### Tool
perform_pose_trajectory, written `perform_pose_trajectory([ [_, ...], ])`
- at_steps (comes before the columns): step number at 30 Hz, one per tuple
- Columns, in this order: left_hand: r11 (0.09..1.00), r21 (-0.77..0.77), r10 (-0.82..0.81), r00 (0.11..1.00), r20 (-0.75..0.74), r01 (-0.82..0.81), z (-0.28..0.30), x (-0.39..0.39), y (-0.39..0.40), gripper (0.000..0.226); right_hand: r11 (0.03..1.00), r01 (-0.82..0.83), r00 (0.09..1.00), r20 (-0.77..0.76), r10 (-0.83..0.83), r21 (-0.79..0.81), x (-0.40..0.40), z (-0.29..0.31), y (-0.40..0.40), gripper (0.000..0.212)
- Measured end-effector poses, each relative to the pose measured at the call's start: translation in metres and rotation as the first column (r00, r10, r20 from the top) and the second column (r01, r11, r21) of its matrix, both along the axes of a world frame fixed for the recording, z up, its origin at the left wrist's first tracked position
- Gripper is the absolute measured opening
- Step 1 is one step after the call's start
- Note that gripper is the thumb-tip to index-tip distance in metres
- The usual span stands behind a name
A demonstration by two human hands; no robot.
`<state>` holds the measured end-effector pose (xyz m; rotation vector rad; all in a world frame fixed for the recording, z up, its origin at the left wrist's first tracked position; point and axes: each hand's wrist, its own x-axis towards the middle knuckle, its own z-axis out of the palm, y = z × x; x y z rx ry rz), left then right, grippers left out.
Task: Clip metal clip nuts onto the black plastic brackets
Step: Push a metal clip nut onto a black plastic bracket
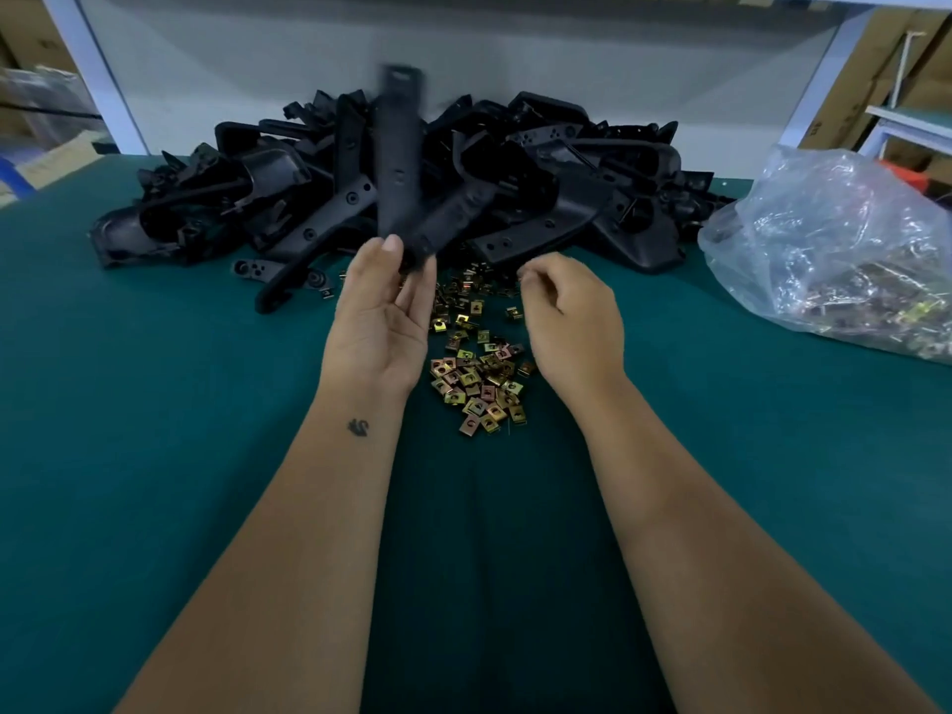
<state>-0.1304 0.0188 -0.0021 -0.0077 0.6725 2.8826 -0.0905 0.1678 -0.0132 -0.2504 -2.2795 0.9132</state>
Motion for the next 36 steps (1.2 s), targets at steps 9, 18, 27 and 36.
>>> perform_pose_trajectory([
  [9, 0.991, 0.118, -0.068, 0.997, 0.026, 0.065, -0.001, -0.006, -0.001, 0.023, 0.915, -0.292, 0.874, 0.466, 0.136, 0.279, -0.008, -0.006, 0.000, 0.061],
  [18, 0.995, -0.030, -0.091, 0.991, 0.094, 0.094, -0.002, -0.012, 0.003, 0.020, 0.944, -0.284, 0.926, 0.303, 0.225, 0.169, -0.007, -0.004, -0.004, 0.017],
  [27, 0.986, -0.116, -0.111, 0.992, 0.052, 0.116, -0.005, -0.012, 0.005, 0.022, 0.969, -0.240, 0.935, 0.284, 0.213, 0.061, -0.006, -0.002, -0.003, 0.018],
  [36, 0.990, -0.104, -0.084, 0.992, 0.098, 0.095, -0.005, -0.013, 0.003, 0.013, 0.925, -0.305, 0.917, 0.333, 0.221, 0.225, -0.008, -0.002, -0.011, 0.017],
])
